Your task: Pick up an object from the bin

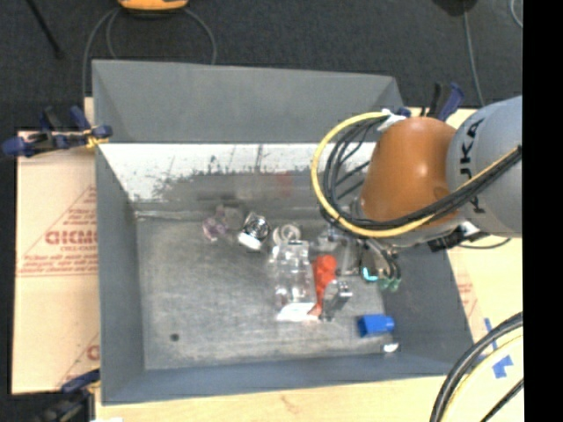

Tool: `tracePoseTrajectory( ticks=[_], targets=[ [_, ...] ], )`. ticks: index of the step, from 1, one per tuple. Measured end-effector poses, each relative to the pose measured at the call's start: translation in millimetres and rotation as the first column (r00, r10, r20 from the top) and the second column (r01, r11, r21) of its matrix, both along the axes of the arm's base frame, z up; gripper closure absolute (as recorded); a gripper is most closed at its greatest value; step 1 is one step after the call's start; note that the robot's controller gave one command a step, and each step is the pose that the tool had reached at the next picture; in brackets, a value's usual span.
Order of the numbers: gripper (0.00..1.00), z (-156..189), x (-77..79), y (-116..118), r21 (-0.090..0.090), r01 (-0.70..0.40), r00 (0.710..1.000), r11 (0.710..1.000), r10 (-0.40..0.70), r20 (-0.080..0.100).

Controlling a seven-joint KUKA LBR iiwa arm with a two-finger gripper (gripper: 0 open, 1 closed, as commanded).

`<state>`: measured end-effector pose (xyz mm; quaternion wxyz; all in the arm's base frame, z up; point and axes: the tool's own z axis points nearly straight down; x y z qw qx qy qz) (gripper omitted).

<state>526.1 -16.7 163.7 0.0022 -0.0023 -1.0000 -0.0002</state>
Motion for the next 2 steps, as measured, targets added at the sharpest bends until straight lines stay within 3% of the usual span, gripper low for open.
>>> tracePoseTrajectory(
  ticks=[1, 2],
  targets=[
    [0.0, -50, 46.0, -20, -0.001, -0.172, 0.985, 0.985, 0.172, 0.015],
    [0.0, -75, 64.9, -39, -0.007, -0.642, 0.767, 0.767, 0.642, 0.015]
  ],
)
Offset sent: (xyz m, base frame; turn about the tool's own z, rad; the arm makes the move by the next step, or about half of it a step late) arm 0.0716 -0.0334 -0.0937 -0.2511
